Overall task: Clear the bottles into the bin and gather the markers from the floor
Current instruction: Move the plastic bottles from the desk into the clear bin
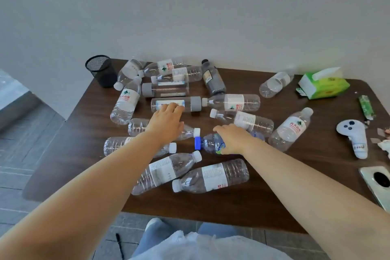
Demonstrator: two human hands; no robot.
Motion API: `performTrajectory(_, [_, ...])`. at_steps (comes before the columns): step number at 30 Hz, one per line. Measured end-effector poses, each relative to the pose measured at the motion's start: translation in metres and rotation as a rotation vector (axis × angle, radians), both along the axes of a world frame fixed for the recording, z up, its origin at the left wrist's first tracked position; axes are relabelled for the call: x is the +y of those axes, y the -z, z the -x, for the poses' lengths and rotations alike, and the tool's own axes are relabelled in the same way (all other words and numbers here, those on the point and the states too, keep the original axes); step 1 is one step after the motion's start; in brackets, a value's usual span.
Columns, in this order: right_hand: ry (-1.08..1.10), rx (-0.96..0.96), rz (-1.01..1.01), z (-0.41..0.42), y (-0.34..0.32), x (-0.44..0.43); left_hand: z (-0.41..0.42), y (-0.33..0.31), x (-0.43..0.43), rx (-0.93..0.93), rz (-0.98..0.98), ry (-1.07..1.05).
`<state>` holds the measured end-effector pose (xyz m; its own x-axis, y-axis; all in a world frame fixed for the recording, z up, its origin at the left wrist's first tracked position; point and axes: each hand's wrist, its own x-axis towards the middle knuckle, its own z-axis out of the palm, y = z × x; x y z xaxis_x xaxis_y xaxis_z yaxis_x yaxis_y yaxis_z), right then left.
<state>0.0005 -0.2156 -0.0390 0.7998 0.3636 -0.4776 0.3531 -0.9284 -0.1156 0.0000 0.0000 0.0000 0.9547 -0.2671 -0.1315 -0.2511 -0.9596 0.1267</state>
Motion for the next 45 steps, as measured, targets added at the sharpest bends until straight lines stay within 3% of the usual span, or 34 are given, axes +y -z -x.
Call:
performTrajectory(5, [-0.003, -0.008, 0.055, -0.001, 0.001, -0.002, -0.001, 0.005, -0.005, 0.075, 0.012, -0.015])
performTrajectory(11, [0.072, -0.080, -0.172, -0.018, -0.049, -0.007, -0.019, 0.006, 0.007, 0.107, 0.095, -0.108])
performTrajectory(16, [0.143, -0.182, -0.364, -0.028, -0.069, 0.004, -0.030, 0.021, 0.014, 0.265, -0.111, -0.022])
performTrajectory(21, [0.229, -0.151, -0.574, -0.028, -0.070, 0.021, -0.043, 0.035, 0.028, 0.308, -0.135, -0.003])
performTrajectory(27, [0.246, -0.199, -0.646, -0.031, -0.079, 0.043, -0.060, 0.042, 0.049, 0.445, -0.291, 0.118])
performTrajectory(31, [0.259, -0.143, -0.700, -0.033, -0.079, 0.060, -0.058, 0.048, 0.056, 0.342, -0.286, 0.184])
performTrajectory(35, [0.296, -0.173, -0.765, -0.036, -0.080, 0.077, -0.047, 0.041, 0.079, 0.055, -0.205, 0.197])
performTrajectory(40, [0.332, -0.333, -0.939, -0.046, -0.092, 0.118, -0.020, 0.025, 0.146, -0.218, 0.035, 0.063])
performTrajectory(45, [0.250, -0.444, -1.069, -0.056, -0.102, 0.190, 0.019, 0.010, 0.211, -0.324, 0.280, -0.192])
